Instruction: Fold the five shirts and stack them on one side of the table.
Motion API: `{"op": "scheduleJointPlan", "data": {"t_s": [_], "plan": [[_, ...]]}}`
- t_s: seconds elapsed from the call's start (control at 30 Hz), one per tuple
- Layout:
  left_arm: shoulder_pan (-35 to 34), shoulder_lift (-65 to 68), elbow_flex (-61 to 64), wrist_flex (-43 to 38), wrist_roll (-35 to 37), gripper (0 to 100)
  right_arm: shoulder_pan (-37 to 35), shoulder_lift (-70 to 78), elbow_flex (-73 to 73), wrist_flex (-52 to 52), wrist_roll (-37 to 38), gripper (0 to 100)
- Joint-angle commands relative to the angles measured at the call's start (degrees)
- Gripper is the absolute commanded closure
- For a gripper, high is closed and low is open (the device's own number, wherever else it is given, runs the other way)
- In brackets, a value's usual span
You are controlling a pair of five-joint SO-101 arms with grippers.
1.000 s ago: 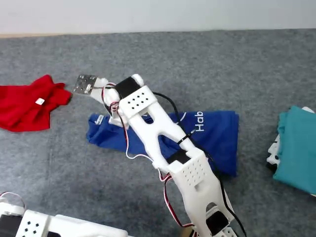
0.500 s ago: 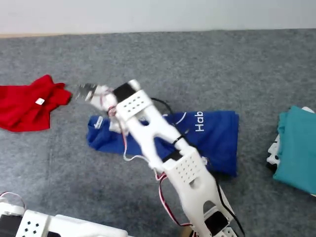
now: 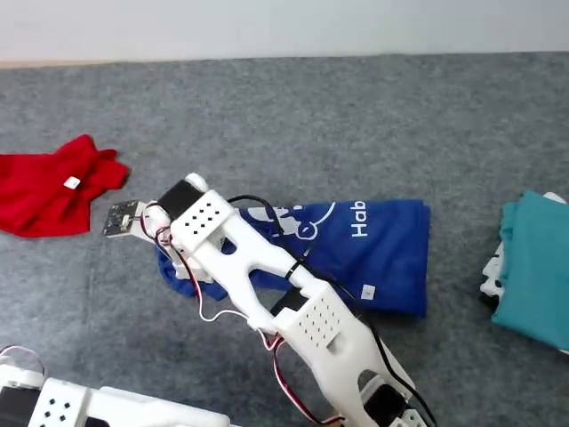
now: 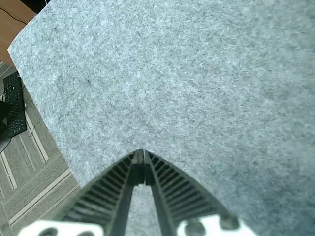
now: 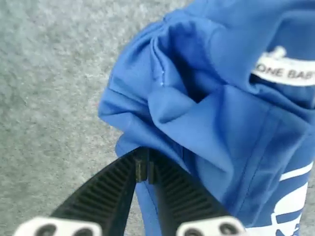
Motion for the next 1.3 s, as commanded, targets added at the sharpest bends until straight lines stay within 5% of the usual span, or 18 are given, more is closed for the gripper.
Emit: {"op": "scheduleJointPlan", "data": {"t_s": [0.0,0.47,0.73,0.93,1.27], "plan": [[0.4,-0.4,-2.4,-1.2,0.1,98,2.3,-7.6,-3.2,0.7,0.0,99.0],[3.1,-0.2,-7.3,3.7,0.1,98,5.4,-21.2,-3.2,2.0,-0.5,99.0],[23.7,0.1,-18.9,17.8,0.2,98,17.3,-29.3,0.3,2.6,-10.5,99.0],[40.0,1.2,-21.0,20.5,4.8,94,27.6,-41.5,14.2,2.7,-12.2,99.0],[60.4,32.6,-35.7,21.7,5.1,96,45.3,-66.9,42.5,2.5,-12.7,99.0]]}}
